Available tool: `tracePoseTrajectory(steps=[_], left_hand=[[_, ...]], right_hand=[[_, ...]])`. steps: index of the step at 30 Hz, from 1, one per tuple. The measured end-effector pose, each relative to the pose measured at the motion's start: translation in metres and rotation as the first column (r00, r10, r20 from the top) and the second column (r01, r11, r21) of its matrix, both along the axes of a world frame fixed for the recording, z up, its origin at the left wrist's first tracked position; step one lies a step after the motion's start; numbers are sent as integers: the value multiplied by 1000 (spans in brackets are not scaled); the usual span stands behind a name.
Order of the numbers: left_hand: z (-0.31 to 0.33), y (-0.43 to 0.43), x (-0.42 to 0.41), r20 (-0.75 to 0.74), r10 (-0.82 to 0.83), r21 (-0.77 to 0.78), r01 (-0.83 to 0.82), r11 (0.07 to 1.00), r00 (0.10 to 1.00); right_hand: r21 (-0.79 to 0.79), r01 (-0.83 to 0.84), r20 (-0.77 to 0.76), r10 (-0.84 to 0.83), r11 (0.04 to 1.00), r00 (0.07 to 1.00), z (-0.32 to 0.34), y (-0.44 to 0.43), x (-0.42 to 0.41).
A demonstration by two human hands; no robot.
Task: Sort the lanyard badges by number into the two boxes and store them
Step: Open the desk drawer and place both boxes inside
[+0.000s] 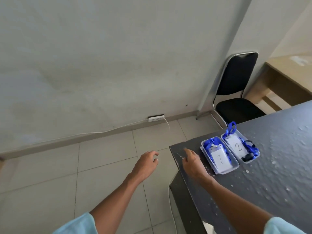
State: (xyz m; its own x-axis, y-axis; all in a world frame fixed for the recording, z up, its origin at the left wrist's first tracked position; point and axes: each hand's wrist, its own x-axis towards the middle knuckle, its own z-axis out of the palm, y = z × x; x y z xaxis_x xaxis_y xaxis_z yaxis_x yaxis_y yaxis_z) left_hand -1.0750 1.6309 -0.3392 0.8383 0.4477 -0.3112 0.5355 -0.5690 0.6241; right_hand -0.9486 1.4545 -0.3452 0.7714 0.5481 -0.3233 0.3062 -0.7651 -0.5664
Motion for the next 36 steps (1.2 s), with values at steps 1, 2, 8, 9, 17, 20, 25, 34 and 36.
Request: tracePoseTrajectory(steps=[1,2,8,9,17,20,25,34,36], left_hand=[[0,9,2,-2,-11,-2,11,1000,1000],[0,16,6,0,-25,2,25,1000,1000],[-3,49,61,10,-117,-14,117,993,993],[-5,53,74,13,-136,-18,136,991,991],[-33,87,214,-33,-386,-9,386,923,922],[-38,93,265,-72,-498,-11,499,867,864],[-45,94,332,-71,-627,-40,626,779,776],[-82,88,433,-24,-838,-93,834,545,545],[-94,89,453,-11,-883,-114,877,466,468]], right_hand=[[0,10,0,-10,1000,1000,0,6,1],[4,21,-7,-21,1000,1000,1,12,3],[83,114,-19,-113,990,993,2,40,40],[94,131,-3,-131,987,991,0,43,49],[110,355,25,-360,928,933,-31,71,132],[89,441,21,-444,893,896,-38,76,153],[58,585,80,-588,809,805,-38,83,186],[-54,759,260,-725,648,638,-67,96,228],[-77,795,267,-756,602,598,-76,105,236]])
